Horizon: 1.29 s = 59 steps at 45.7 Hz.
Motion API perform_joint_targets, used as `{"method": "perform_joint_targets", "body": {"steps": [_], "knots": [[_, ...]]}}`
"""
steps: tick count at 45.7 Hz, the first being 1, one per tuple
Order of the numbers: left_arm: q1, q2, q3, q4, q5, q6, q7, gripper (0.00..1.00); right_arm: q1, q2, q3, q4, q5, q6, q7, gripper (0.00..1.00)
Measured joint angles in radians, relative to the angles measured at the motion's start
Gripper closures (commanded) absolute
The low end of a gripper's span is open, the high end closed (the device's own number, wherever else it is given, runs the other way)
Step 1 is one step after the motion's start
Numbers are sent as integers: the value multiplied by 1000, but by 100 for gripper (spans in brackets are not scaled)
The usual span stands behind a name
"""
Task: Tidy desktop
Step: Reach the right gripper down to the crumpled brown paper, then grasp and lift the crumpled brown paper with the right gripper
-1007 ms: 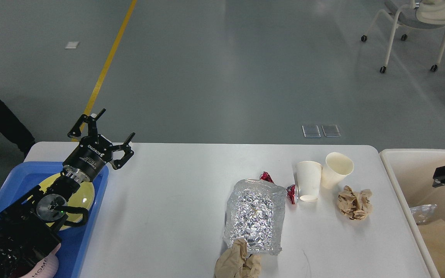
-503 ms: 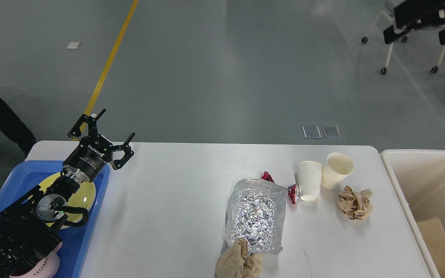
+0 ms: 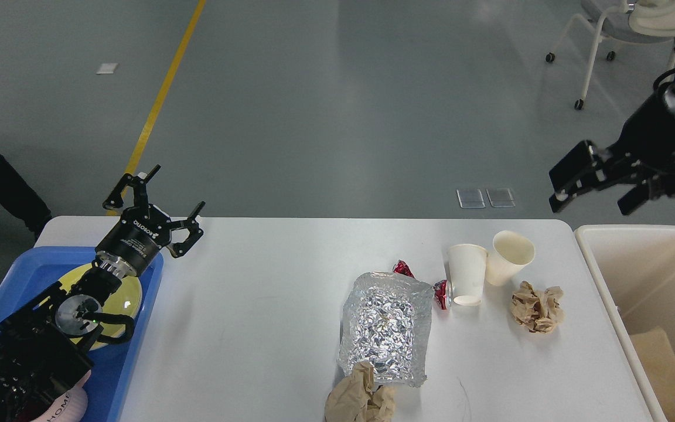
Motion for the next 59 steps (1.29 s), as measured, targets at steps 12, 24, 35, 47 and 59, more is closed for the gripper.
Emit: {"method": "perform_joint_targets", "body": {"steps": [12,24,35,47,59], "knots": [[0,0,0,0,0,0,0,0,-377,91,22,-214,-1,-216,-3,0],[0,0,0,0,0,0,1,0,-737,164,149,-567,8,-240,-1,0],[-1,0,0,0,0,0,1,0,-906,223,222,-686,8,-335,-2,0],[-1,0,0,0,0,0,1,0,-1005,230,256,-695,8,-450,-6,0],[0,0,0,0,0,0,1,0,-1094,241,281,-721,17,-605,-7,15]]}}
